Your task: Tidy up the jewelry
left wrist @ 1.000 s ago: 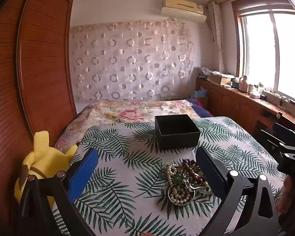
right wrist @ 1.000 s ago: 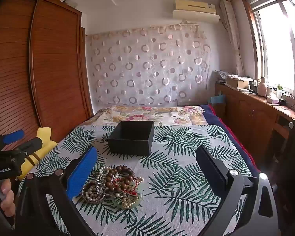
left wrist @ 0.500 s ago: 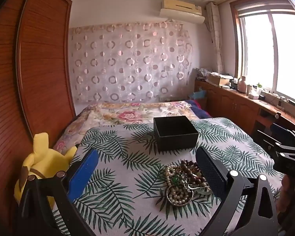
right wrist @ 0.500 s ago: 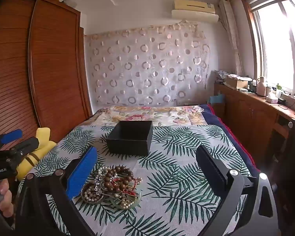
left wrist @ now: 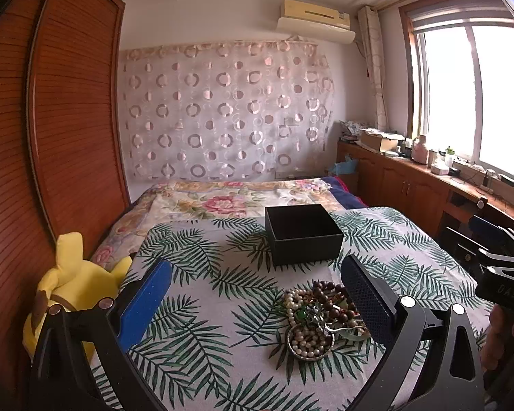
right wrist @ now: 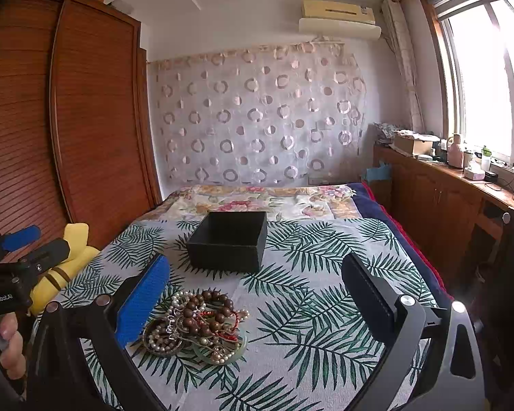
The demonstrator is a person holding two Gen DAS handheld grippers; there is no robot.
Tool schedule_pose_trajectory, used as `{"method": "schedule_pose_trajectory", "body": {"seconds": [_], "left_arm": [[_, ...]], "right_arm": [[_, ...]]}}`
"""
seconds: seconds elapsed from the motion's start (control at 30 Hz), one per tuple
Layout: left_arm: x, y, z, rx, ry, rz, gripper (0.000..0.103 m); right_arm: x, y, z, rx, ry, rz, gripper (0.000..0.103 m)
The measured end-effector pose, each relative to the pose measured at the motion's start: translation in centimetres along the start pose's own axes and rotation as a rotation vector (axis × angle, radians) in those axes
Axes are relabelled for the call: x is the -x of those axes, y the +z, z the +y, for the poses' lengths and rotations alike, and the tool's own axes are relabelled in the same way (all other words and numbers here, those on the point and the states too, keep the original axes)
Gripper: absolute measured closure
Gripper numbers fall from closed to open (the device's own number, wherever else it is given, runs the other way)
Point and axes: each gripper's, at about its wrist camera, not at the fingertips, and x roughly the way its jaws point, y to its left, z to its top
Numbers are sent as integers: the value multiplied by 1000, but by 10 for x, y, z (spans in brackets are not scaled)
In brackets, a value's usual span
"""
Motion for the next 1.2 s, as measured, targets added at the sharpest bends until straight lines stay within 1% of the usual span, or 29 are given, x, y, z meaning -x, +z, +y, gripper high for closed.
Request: {"method": "schedule_pose_trajectory", "body": {"seconds": [0.07, 1.2], "left_arm": [[5, 1, 2, 1, -3, -1, 7], [7, 2, 3, -1, -4, -7, 7]], "right_arm": [[0, 0, 0, -1, 1, 0, 2], [2, 1, 1, -1, 5, -3, 2]]}}
